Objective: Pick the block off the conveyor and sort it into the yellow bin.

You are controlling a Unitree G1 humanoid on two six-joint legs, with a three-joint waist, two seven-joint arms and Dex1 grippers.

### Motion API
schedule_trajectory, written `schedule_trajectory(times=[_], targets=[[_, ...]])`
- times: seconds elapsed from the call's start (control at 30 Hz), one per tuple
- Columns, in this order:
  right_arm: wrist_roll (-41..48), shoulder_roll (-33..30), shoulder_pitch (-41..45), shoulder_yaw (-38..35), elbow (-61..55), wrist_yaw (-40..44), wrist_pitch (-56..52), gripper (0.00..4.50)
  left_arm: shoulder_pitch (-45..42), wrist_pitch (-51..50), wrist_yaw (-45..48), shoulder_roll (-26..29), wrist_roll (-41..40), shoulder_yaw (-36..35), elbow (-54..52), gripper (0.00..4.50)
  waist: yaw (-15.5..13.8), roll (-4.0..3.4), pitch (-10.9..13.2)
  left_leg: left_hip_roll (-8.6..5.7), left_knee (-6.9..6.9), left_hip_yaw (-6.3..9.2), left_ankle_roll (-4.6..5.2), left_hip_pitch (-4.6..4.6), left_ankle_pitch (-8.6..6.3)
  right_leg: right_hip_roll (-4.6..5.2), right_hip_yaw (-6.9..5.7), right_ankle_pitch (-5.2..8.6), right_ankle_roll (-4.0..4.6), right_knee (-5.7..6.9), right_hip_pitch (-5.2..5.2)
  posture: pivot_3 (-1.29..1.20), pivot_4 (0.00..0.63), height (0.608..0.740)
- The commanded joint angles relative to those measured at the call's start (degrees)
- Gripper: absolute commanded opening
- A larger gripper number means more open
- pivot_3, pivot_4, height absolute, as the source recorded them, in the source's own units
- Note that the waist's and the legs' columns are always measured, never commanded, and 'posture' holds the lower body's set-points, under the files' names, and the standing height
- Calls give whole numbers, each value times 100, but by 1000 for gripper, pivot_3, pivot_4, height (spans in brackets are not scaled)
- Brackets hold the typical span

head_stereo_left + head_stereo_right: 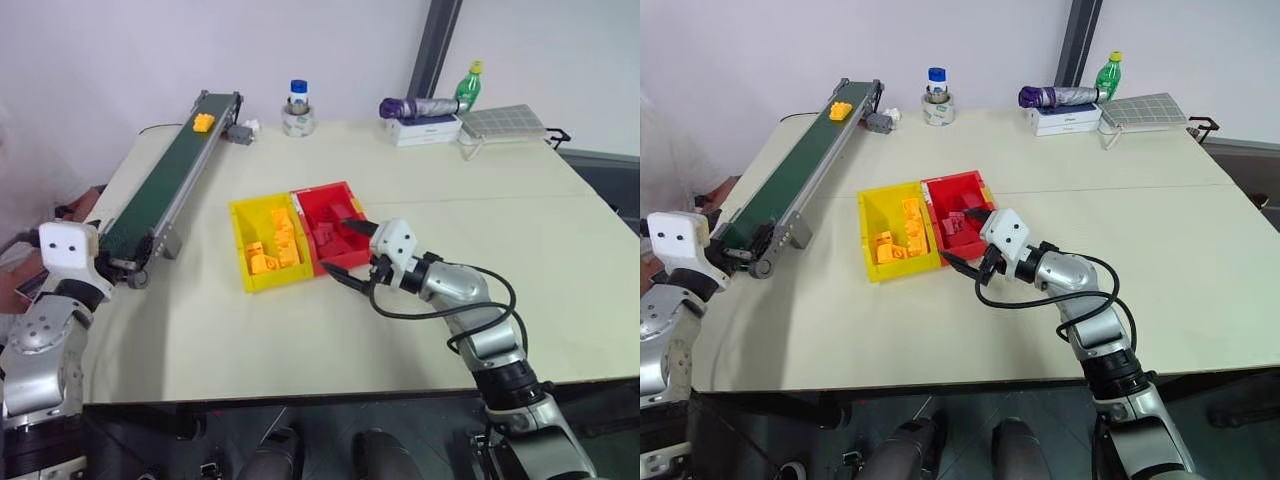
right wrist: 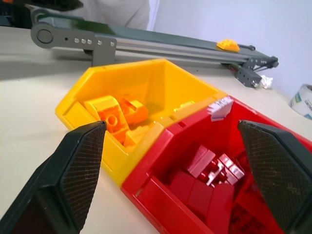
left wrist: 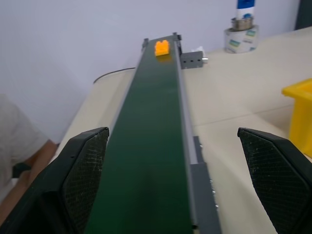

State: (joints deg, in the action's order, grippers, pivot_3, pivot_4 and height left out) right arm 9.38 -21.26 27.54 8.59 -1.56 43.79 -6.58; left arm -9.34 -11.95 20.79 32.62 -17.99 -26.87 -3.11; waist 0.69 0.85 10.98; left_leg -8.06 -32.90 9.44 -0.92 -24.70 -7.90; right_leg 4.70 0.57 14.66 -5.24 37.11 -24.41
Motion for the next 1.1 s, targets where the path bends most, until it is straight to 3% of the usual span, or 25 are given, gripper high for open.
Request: schedule_trajectory(times=[0.03, 1.1], targets=[[48, 29, 185, -35, -24, 56, 170, 4500, 41, 118, -78, 55, 0, -190, -157, 4462, 10, 0, 0, 0, 0, 0, 0, 0, 0, 0, 0, 0, 0, 0, 0, 0, 150, 740], [17, 77, 131, -4, -72, 32, 168, 4500, -587, -475, -398, 297, -41, -141, 135, 4462, 2, 0, 0, 0, 0, 0, 0, 0, 0, -1, -1, -1, -1, 1, 0, 0, 150, 740]])
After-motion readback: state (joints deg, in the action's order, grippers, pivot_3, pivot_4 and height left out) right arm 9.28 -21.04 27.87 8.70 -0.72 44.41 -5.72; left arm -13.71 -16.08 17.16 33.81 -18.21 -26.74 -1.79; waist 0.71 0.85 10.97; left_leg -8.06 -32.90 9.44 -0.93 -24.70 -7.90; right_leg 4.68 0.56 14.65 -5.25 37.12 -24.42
